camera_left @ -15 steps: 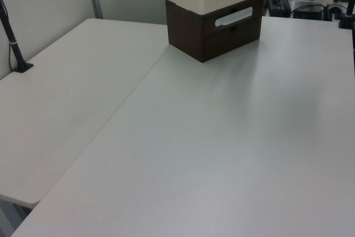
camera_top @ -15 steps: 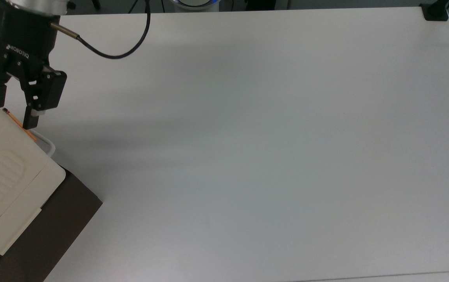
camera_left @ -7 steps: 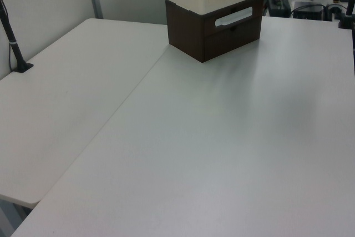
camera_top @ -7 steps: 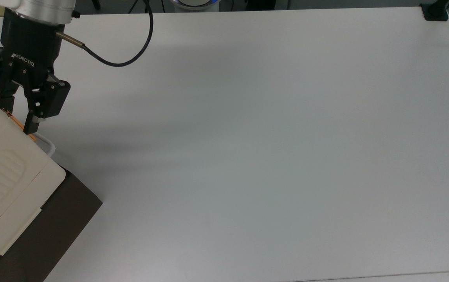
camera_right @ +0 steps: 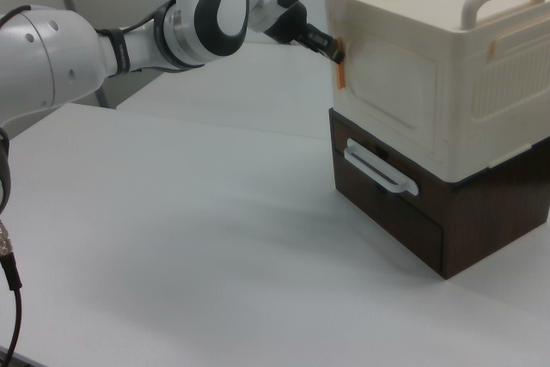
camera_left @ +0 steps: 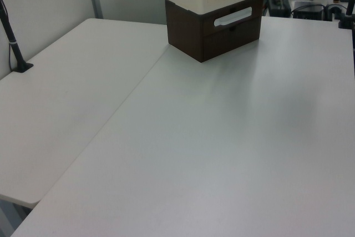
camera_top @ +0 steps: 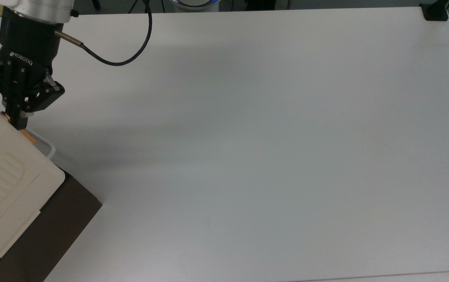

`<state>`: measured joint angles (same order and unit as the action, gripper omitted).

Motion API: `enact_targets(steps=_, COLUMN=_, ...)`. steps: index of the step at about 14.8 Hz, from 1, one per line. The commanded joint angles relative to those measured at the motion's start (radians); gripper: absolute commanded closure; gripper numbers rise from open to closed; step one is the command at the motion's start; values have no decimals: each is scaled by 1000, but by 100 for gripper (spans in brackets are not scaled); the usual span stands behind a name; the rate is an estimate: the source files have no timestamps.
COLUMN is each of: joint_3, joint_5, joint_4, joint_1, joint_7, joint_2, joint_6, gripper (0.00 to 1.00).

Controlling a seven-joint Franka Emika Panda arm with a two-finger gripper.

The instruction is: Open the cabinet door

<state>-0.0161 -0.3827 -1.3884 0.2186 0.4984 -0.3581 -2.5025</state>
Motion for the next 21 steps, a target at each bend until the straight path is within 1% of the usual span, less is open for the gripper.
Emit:
enact_targets(steps=1, joint_3=7, joint_5=-21, joint_4=3, joint_1=1, joint_7=-7, joint_2=-4, joint_6=22, gripper=92)
enact_targets(steps=3, joint_3=5, joint_5=-19, joint_4=-1, joint_1=-1, joint_7=-20, joint_2=10, joint_6=95, gripper=92)
enact_targets(steps=6, joint_3=-7, joint_5=-2, joint_4=-18, joint_1=-7, joint_7=-67, joint_2=45, joint_6=213, gripper=92)
enact_targets(steps=8, joint_3=-19, joint_5=10, joint_4=-31, joint_1=-10, joint_7=-75, joint_2=67, joint_6=272, gripper=91)
enact_targets(steps=9, joint_3=-30, joint_5=27, joint_4=-34, joint_1=-10, joint_7=-75, joint_2=79, joint_6=303, gripper=88)
enact_targets(steps=11, joint_3=-41, joint_5=65, joint_4=-38, joint_1=-13, joint_7=-77, joint_2=97, joint_6=353, gripper=50)
enact_targets(steps=12, joint_3=-53, joint_5=83, joint_4=-44, joint_1=-13, joint_7=-83, joint_2=102, joint_6=367, gripper=42)
enact_targets(steps=13, joint_3=-73, joint_5=99, joint_4=-49, joint_1=-13, joint_7=-86, joint_2=106, joint_6=392, gripper=19)
enact_targets(steps=14, joint_3=-99, joint_5=111, joint_4=-43, joint_1=-13, joint_7=-86, joint_2=108, joint_6=451, gripper=11)
enact_targets(steps=15, joint_3=-120, joint_5=116, joint_4=-41, joint_1=-13, joint_7=-86, joint_2=117, joint_6=487, gripper=8)
enact_targets(steps=17, joint_3=-157, joint_5=133, joint_4=-37, joint_1=-15, joint_7=-86, joint_2=128, joint_6=514, gripper=8)
enact_targets(steps=18, joint_3=-163, joint_5=148, joint_4=-29, joint_1=-15, joint_7=-84, joint_2=134, joint_6=515, gripper=7)
enact_targets(steps=19, joint_3=-165, joint_5=148, joint_4=-8, joint_1=-22, joint_7=-84, joint_2=133, joint_6=508, gripper=3)
enact_targets(steps=21, joint_3=-163, joint_5=142, joint_4=9, joint_1=-36, joint_7=-86, joint_2=128, joint_6=487, gripper=2)
